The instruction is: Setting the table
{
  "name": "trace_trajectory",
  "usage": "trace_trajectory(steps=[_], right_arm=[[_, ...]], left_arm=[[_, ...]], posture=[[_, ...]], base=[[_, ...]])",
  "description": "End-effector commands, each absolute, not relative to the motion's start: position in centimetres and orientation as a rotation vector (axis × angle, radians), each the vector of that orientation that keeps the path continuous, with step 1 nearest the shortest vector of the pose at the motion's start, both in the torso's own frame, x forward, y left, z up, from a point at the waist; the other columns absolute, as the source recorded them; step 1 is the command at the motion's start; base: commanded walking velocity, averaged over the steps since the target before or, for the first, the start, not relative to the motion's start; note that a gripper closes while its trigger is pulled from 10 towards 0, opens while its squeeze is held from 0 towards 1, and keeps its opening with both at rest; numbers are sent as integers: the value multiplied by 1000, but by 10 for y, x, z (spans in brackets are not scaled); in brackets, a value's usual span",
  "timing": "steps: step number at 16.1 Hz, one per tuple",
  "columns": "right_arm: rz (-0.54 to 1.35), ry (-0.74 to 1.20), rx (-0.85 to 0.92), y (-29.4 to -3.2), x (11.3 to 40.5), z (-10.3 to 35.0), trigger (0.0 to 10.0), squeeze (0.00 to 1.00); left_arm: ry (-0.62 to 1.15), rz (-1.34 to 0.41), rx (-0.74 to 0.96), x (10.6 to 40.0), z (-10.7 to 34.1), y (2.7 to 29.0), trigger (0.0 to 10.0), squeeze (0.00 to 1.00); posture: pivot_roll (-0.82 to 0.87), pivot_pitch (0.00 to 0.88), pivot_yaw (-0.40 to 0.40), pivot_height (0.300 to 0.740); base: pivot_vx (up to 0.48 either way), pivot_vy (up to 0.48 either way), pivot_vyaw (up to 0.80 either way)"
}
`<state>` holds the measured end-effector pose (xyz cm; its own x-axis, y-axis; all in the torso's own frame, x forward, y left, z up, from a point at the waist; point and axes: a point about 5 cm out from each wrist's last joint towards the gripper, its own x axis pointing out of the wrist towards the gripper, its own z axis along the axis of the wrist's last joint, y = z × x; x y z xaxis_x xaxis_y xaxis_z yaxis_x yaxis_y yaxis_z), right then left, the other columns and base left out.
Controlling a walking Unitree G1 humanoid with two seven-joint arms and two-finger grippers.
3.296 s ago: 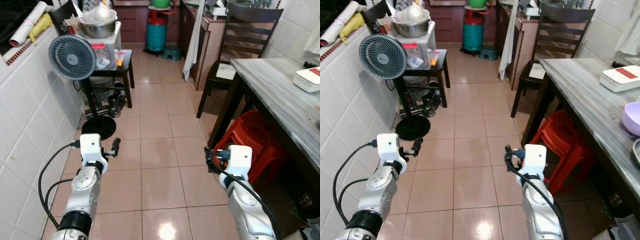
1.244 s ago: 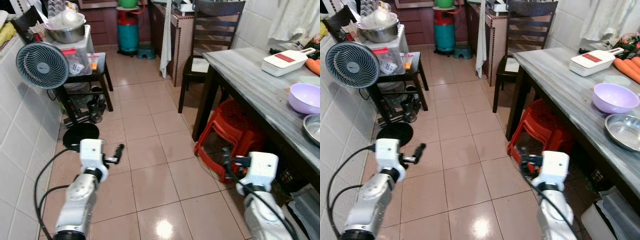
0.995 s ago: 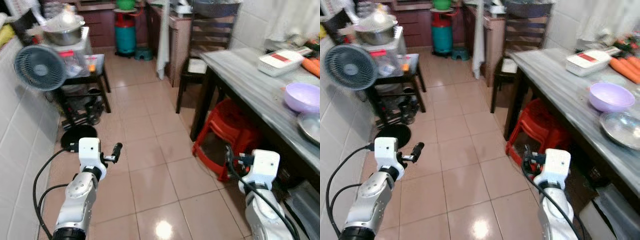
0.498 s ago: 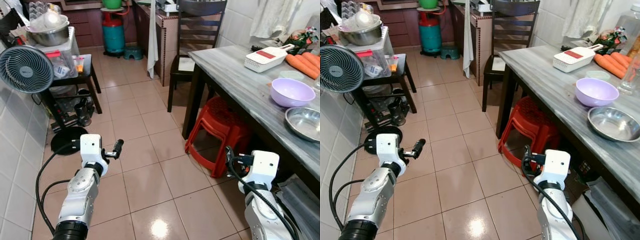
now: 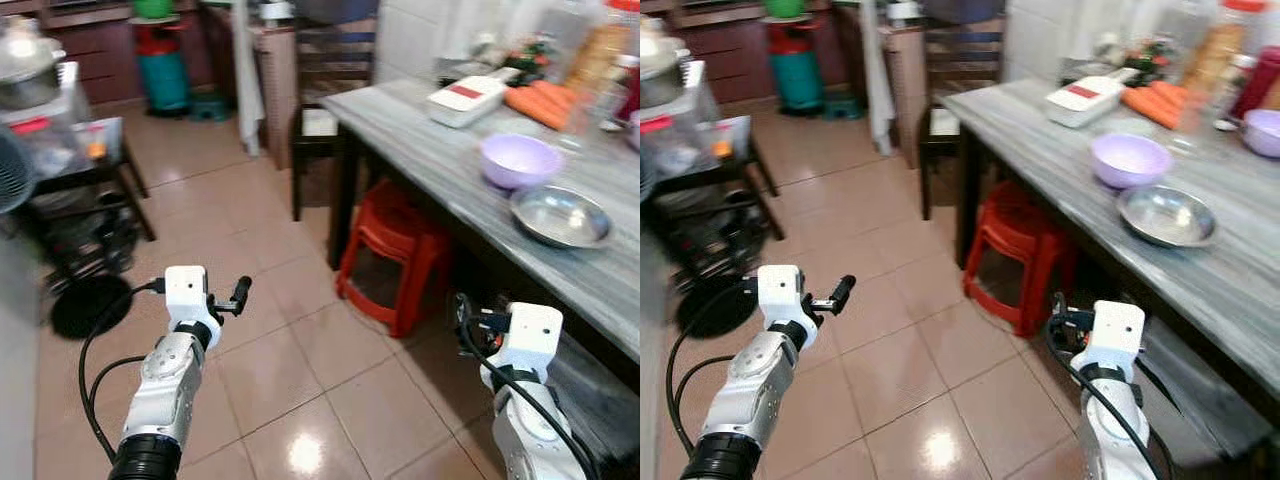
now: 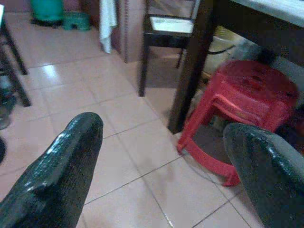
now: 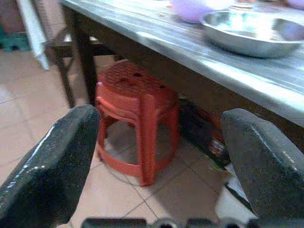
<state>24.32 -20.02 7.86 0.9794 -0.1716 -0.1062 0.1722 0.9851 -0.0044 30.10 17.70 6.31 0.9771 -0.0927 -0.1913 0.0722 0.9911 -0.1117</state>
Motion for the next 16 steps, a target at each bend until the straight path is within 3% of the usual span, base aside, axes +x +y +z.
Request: trace_trajectory(steps=[1,16], right_arm=[[-170,95,6,-199,243,81,10000,0],[-187,85,0,-204,244,83,10000,0]], left_arm=[[191,-90,-96,303,65,177,10000,0],[175,-111,-86,305,63,169,10000,0]], posture=[[-52,0,31,740],[-61,0,31,740]], base=[[0,341,-800],[0,424,-36]])
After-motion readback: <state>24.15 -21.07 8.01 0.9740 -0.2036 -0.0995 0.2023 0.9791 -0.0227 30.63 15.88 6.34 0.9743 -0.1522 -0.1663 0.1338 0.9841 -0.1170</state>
